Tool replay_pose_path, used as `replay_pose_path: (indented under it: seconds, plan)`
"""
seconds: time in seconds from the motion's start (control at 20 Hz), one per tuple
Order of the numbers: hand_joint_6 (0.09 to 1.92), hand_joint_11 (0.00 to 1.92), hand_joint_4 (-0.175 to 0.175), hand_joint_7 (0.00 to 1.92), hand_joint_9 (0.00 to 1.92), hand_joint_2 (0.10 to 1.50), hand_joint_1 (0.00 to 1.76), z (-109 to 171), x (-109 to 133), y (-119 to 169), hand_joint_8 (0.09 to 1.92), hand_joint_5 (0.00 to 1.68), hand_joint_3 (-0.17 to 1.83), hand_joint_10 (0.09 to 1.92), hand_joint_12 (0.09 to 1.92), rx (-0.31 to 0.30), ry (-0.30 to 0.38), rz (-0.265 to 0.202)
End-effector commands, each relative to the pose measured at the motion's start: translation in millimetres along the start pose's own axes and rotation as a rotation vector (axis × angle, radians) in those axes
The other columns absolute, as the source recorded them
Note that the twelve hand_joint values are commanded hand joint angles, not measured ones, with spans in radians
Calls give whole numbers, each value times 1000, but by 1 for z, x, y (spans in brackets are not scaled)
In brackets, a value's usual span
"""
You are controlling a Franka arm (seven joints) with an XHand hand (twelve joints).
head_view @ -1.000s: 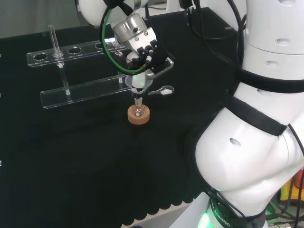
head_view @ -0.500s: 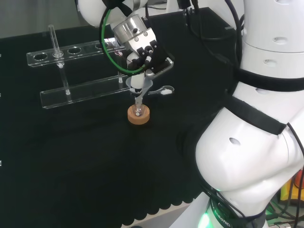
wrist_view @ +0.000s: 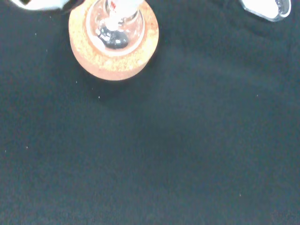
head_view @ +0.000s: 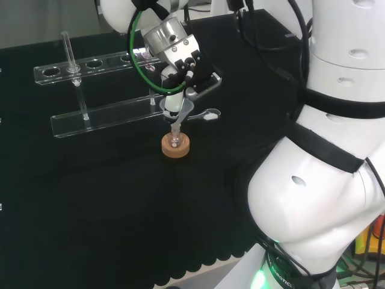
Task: Place the funnel on the round-bottom flask.
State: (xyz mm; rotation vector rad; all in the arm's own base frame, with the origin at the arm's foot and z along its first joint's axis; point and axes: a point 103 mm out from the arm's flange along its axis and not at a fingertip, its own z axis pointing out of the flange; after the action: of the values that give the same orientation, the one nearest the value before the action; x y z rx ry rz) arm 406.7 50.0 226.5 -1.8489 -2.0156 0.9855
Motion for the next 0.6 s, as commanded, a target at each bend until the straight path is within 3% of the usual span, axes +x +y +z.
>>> replay_pose_path:
  seconds: [0.05, 0.35, 0.6]
  plan:
    - [87, 163, -55, 0, 314, 624, 677, -7, -10, -15, 688, 199, 612, 720, 1466, -105, 9, -3]
    - [87, 72, -54, 0, 168, 641, 672, -12, -17, -28, 658, 197, 574, 756, 1502, -198, 13, -4]
    - [87, 88, -55, 38, 225, 652, 693, -13, -36, -36, 677, 227, 570, 762, 1498, -236, 46, 10]
